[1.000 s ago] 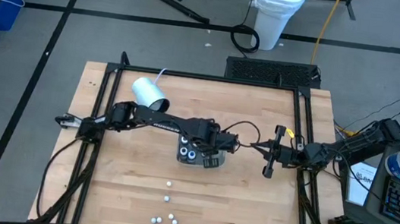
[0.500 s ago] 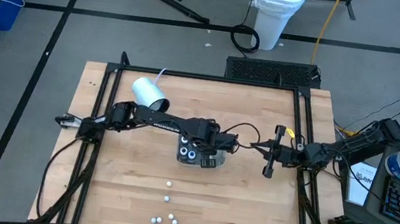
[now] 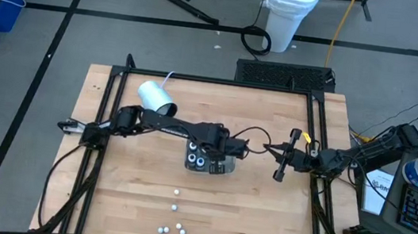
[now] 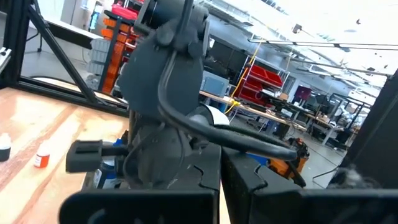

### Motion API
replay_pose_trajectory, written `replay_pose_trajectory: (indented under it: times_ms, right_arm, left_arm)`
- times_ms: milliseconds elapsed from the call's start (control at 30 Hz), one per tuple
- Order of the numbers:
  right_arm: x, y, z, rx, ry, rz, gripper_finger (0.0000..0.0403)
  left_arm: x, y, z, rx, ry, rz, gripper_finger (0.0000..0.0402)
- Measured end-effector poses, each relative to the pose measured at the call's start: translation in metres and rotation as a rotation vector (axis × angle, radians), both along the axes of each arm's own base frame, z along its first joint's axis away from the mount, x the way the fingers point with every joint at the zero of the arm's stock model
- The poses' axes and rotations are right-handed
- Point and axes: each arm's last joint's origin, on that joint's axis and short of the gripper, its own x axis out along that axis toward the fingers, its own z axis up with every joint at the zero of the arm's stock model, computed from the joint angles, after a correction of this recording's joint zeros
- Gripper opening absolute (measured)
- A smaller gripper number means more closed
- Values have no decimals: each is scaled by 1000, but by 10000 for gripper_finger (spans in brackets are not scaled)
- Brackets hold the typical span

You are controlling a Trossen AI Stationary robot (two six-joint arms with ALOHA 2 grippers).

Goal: Pick & Place food coloring
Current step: Put the small black food coloring bottle into the gray bin, then put the small orange food coloring bottle into the gray bin

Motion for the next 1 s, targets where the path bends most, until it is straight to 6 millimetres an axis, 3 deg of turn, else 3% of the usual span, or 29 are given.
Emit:
replay_pose_trajectory:
  times_ms: [400,767,1000]
  right_arm:
    - [0,0,0,-1,3,0,0]
    - [0,0,0,-6,1,-2,0]
    - [0,0,0,-7,0,0,0]
  left_arm:
    - [-7,4,-38,-7,43,-12,72]
    - [-2,7,-32,-14,5,-23,78]
    - [3,6,-14,-40,-21,-58,152]
